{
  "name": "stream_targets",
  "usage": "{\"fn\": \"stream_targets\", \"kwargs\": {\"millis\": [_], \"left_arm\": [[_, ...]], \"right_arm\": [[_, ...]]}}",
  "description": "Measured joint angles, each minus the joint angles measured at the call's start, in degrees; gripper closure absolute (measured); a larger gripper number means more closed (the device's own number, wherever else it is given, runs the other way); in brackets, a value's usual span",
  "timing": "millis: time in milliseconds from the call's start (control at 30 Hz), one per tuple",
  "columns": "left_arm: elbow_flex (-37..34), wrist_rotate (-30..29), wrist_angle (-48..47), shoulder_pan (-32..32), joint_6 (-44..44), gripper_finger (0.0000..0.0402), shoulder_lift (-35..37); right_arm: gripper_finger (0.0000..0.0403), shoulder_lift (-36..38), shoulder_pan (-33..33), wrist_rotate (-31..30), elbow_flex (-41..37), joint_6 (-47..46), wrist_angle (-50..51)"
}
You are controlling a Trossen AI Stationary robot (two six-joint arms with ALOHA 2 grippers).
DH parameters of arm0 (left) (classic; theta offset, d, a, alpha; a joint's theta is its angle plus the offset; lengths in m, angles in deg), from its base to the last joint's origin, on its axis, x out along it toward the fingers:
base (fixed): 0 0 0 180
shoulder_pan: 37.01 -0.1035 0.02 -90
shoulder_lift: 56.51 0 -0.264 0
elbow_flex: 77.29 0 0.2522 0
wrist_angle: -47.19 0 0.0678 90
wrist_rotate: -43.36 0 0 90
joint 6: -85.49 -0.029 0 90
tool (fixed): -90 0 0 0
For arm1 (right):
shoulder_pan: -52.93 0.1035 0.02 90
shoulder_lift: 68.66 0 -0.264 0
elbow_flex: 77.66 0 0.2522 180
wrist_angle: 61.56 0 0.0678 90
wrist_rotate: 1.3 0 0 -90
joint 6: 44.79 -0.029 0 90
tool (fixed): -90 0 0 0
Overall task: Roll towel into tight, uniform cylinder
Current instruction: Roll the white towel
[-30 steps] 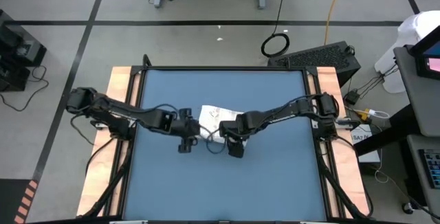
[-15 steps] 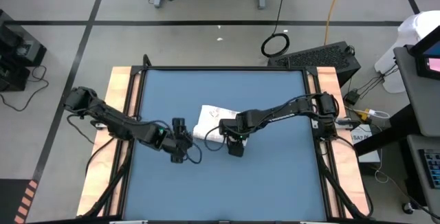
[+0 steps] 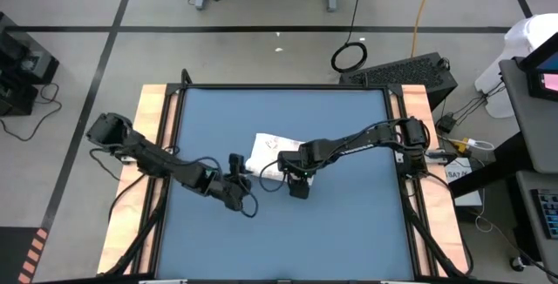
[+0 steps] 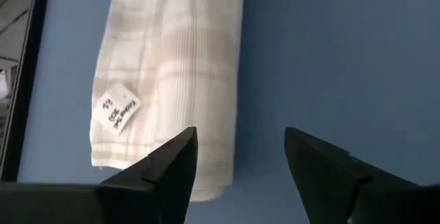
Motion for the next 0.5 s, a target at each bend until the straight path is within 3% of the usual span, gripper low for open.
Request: {"fn": "stream_targets", "kwargs": {"millis": [400,500], "left_arm": [[0.0,-0.2,2.1,-6.3,-2.9,0.0181,-3.7],[0.0,2.5,2.2,-7.7,-5.1,0.017,-3.7]], "right_arm": [[0.0154,0.0,0.1,0.0,0.0,1.0,-0.3],[0.0154,0.0,0.1,0.1,0.0,2.5,-0.3]]}}
